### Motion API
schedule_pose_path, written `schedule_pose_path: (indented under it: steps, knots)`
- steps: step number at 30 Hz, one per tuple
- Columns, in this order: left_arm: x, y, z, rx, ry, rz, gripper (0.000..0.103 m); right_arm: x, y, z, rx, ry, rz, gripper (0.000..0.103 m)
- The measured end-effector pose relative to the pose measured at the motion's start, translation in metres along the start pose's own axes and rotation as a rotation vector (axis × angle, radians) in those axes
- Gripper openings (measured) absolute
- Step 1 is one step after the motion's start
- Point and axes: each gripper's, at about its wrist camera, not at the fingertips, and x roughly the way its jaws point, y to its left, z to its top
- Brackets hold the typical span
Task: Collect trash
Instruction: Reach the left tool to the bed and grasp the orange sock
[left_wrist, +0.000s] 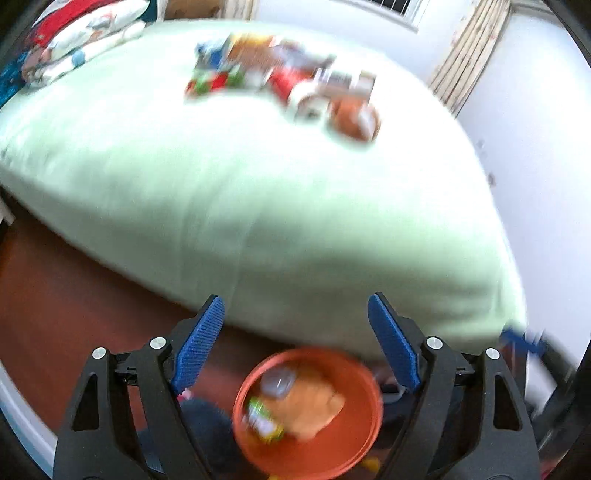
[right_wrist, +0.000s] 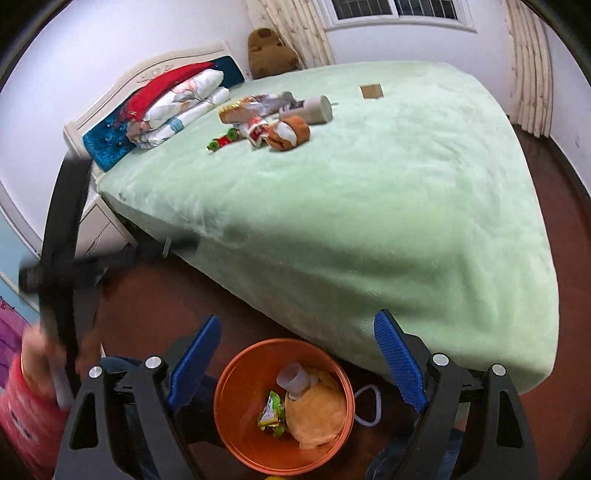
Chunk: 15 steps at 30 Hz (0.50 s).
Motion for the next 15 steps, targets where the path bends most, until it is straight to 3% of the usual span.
schedule_pose_path:
  steps: [4, 7, 11, 15]
  knots:
    - [0.005, -0.021, 0.059, 0.029, -0.065, -0.037, 0.081, -0.007, 0.006, -0.001, -0.031, -0.016, 0.002, 0.084]
    - [0.024, -0.038, 0.091, 0.025, -0.068, -0.039, 0.082, -0.009, 0.009, -0.003, -0.043, -0.017, 0.009, 0.084]
    - [0.063, -0.052, 0.132, -0.042, -0.019, -0.055, 0.082, -0.007, 0.008, -0.007, -0.044, -0.013, 0.004, 0.084]
    - [0.096, -0.057, 0.147, -0.094, 0.034, -0.015, 0.082, -0.002, 0.002, -0.009, -0.030, -0.003, 0.008, 0.084]
